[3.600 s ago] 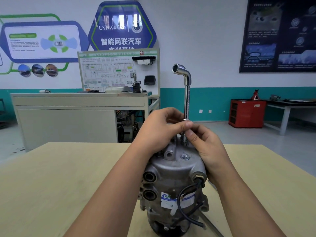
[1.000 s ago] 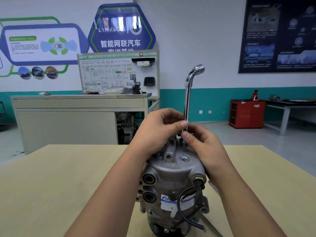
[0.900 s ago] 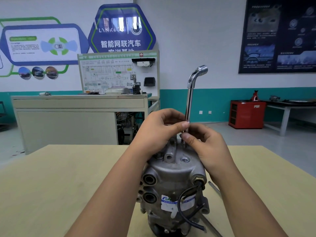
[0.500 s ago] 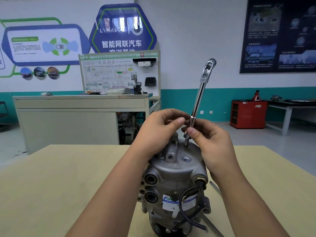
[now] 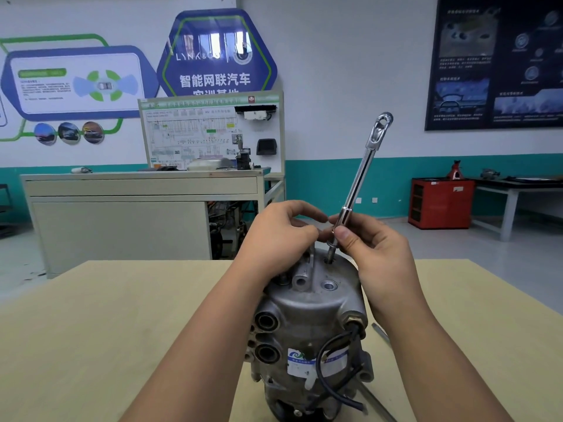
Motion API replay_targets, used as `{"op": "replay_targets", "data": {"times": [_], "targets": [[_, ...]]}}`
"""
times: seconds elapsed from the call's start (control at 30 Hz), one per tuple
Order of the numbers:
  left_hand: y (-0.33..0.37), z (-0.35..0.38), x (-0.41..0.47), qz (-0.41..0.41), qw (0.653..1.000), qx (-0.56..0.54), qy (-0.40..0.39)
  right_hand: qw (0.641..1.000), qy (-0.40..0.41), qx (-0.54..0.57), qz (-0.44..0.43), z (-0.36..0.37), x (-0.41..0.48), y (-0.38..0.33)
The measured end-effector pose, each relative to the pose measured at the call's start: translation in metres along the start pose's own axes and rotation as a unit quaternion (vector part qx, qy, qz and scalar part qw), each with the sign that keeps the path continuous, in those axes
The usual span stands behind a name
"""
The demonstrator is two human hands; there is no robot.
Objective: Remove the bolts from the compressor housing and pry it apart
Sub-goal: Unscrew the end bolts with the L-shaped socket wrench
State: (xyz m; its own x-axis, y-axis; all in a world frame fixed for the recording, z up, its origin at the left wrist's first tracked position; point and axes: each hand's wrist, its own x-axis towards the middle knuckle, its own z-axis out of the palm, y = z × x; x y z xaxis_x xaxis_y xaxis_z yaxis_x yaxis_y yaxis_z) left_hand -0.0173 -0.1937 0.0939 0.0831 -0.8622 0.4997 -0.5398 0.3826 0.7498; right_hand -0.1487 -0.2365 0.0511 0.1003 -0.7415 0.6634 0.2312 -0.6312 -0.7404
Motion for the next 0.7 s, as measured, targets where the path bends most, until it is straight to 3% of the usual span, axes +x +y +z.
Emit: {"op": "replay_targets", "data": {"times": [0.37, 0.7], "targets": [[0.0068, -0.0021, -0.0023, -0.013, 0.994, 0.035, -0.101, 0.999, 0.024, 0.03, 0.015, -0.0011, -0.0005, -0.0047], [0.0045, -0.0023, -0.0015, 0.003, 0.995, 0.022, -0.096, 0.991, 0.058, 0.108, 0.053, -0.0031, 0.0009, -0.007]]}}
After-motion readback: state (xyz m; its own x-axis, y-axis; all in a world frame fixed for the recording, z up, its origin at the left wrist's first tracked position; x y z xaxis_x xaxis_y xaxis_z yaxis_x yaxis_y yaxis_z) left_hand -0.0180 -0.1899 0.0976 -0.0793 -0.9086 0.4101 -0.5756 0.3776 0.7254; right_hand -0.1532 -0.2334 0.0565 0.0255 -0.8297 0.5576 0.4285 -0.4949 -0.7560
